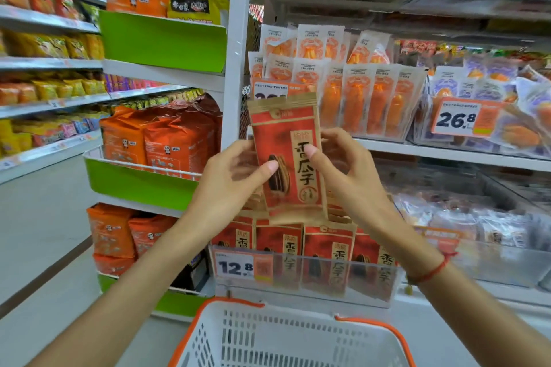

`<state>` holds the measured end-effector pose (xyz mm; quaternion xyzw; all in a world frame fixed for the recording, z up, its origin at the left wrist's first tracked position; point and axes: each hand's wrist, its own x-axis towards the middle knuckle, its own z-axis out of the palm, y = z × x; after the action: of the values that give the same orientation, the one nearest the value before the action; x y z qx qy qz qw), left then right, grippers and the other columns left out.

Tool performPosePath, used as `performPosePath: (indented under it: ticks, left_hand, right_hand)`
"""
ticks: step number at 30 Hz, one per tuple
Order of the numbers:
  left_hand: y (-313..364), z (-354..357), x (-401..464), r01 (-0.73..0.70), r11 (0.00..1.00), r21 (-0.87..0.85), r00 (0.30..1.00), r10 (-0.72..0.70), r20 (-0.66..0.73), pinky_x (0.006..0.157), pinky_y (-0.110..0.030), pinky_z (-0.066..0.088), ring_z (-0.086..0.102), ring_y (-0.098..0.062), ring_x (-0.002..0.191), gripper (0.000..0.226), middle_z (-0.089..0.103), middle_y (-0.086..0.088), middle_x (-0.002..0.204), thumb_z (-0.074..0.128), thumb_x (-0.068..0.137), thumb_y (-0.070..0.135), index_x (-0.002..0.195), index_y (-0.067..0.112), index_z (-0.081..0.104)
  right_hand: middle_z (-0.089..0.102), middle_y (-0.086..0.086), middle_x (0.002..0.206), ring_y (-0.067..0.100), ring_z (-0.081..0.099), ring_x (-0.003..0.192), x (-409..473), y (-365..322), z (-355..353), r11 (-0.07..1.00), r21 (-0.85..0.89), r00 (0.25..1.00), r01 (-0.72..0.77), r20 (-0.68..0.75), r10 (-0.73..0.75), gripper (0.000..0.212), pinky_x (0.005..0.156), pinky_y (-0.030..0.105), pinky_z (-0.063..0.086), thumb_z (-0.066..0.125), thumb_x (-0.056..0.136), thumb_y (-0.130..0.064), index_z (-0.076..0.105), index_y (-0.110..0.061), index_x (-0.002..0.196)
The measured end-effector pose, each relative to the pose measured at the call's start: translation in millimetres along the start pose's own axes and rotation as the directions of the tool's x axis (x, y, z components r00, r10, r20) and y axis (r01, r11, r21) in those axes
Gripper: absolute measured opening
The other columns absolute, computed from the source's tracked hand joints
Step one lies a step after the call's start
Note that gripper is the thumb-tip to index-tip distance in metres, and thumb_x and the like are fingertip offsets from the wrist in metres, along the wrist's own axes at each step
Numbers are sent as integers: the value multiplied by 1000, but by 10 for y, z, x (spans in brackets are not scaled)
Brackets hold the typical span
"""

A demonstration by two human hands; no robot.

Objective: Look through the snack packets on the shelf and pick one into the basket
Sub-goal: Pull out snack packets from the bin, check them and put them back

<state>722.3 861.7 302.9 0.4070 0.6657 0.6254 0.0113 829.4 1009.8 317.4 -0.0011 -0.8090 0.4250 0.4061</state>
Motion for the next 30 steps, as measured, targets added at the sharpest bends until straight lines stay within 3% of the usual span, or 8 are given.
performPosePath:
  ticks: [5, 8, 12, 16, 19, 22, 26, 30]
  left_hand:
    - [-162, 45, -407, 355, 907, -225, 934, -334, 129, 64, -16, 55, 70, 1, 84, 20, 74, 6, 100, 65, 89, 20, 108, 27, 66]
    - [-334, 60, -624, 461, 868, -182, 880, -421, 221, 78, -26, 58, 70, -4, 96, 21, 74, 7, 105, 63, 91, 29, 111, 28, 68]
    - [-515, 76, -766, 512, 851, -114, 842, -471, 263, 91, -36, 55, 69, -6, 101, 26, 73, 8, 109, 63, 90, 36, 115, 31, 66]
    - [-632, 181, -839, 511, 858, -45, 826, -477, 300, 85, -29, 58, 68, -5, 101, 26, 71, 8, 112, 64, 89, 37, 115, 35, 65]
    - [-679, 264, -859, 531, 846, -55, 811, -488, 322, 87, -32, 57, 69, -6, 99, 23, 73, 7, 108, 65, 90, 34, 114, 33, 66]
    - [-689, 299, -856, 541, 838, -65, 808, -496, 318, 87, -31, 57, 70, -4, 95, 19, 74, 9, 102, 65, 91, 30, 109, 31, 67]
    - [-712, 328, -833, 534, 845, -32, 810, -500, 308, 89, -31, 55, 69, -2, 96, 19, 74, 11, 102, 66, 90, 33, 108, 35, 67]
    - [-677, 365, -832, 499, 866, 3, 819, -473, 325, 85, -30, 57, 69, -3, 95, 17, 72, 10, 104, 65, 90, 34, 107, 36, 66]
  right_hand:
    - [73, -2, 98, 6, 70, 85, -509, 170, 149, 941, 188, 959, -283, 62, 276, 18, 69, 21, 54, 56, 96, -21, 64, -13, 109]
    - [72, 1, 99, 9, 70, 86, -766, 303, 209, 894, 186, 912, -408, 127, 390, 18, 71, 24, 57, 57, 95, -23, 62, -13, 110]
    - [71, 5, 103, 19, 70, 94, -926, 456, 240, 874, 120, 876, -471, 183, 447, 20, 84, 39, 58, 64, 91, -27, 63, -17, 109]
    - [75, -9, 99, 8, 71, 91, -972, 531, 260, 863, 147, 868, -483, 208, 450, 32, 74, 20, 56, 73, 84, -24, 64, -23, 115]
    - [76, -7, 95, 8, 72, 85, -980, 568, 252, 852, 151, 860, -502, 188, 474, 30, 68, 16, 54, 73, 84, -22, 67, -18, 113]
    - [76, -4, 92, 9, 73, 83, -1000, 605, 262, 836, 134, 845, -532, 149, 514, 23, 66, 17, 55, 63, 91, -28, 68, -15, 110]
    - [75, 1, 93, 4, 71, 79, -1026, 612, 262, 811, 133, 821, -569, 152, 551, 36, 62, 10, 51, 39, 102, -37, 66, -13, 107]
    - [74, 7, 90, 4, 70, 69, -1031, 592, 229, 789, 136, 800, -599, 137, 584, 42, 57, 10, 50, 37, 102, -38, 65, -7, 107]
